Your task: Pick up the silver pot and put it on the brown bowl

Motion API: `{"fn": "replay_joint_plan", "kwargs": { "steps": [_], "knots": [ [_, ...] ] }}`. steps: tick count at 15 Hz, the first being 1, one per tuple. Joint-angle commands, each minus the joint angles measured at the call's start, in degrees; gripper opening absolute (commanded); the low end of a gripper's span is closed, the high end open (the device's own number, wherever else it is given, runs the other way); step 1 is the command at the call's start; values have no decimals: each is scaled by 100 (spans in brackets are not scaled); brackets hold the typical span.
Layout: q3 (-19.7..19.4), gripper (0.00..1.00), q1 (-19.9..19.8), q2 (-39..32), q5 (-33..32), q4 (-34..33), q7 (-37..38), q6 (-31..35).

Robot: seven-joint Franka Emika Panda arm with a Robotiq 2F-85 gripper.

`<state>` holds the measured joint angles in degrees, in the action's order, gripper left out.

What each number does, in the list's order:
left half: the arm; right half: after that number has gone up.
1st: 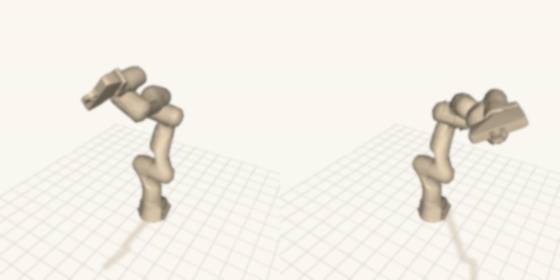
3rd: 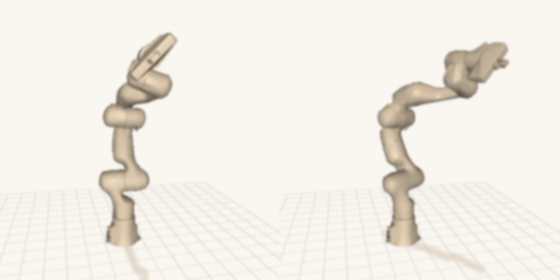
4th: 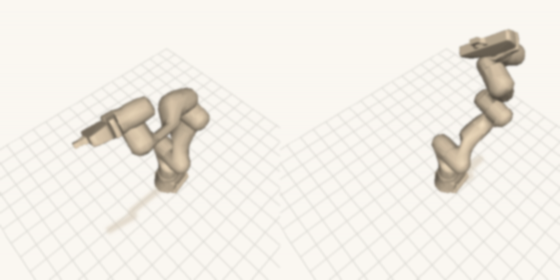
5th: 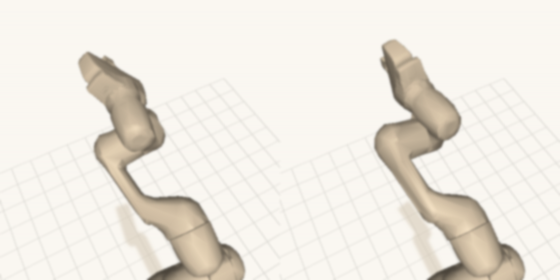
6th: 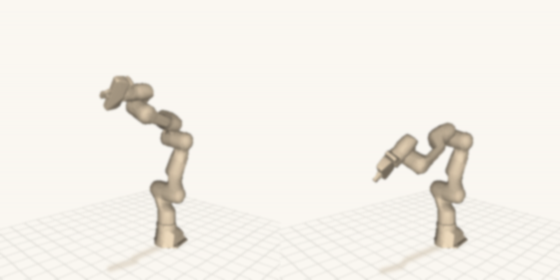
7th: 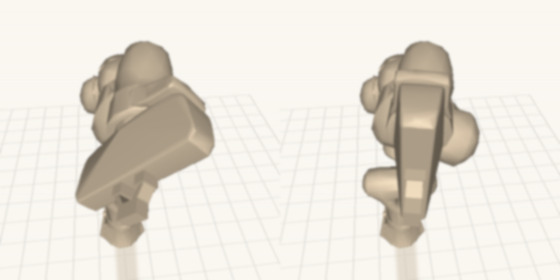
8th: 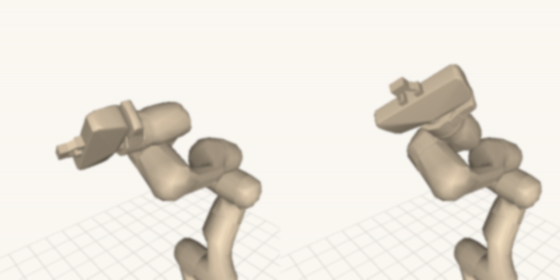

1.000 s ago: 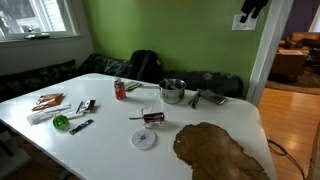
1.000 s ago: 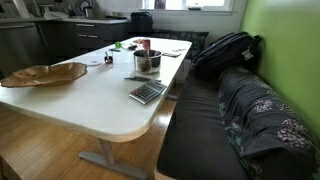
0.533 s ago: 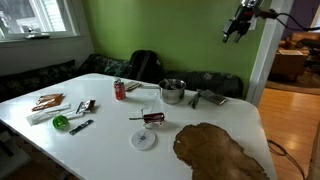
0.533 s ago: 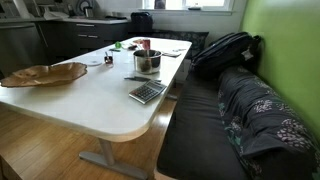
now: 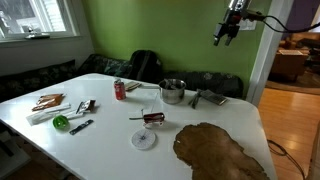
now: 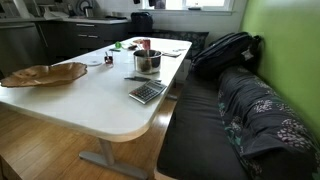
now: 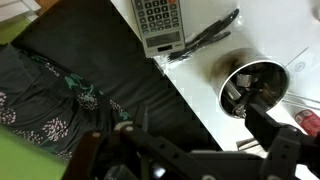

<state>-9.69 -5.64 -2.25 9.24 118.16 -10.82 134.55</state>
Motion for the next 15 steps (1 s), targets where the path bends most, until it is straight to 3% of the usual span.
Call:
{"fn": "replay_joint_plan", "kwargs": {
  "steps": [1, 7, 10, 11, 15],
  "knots": [
    [216, 100, 14, -898, 230, -307, 665, 560],
    [549, 100, 222, -2784, 116, -1452, 1985, 1349],
    [588, 100, 404, -3484, 15, -2099, 2384, 1425],
    [628, 100, 294, -2999, 37, -1549, 2133, 1453],
    [642, 100, 315, -3159, 37, -1719, 2166, 1463]
  ]
}}
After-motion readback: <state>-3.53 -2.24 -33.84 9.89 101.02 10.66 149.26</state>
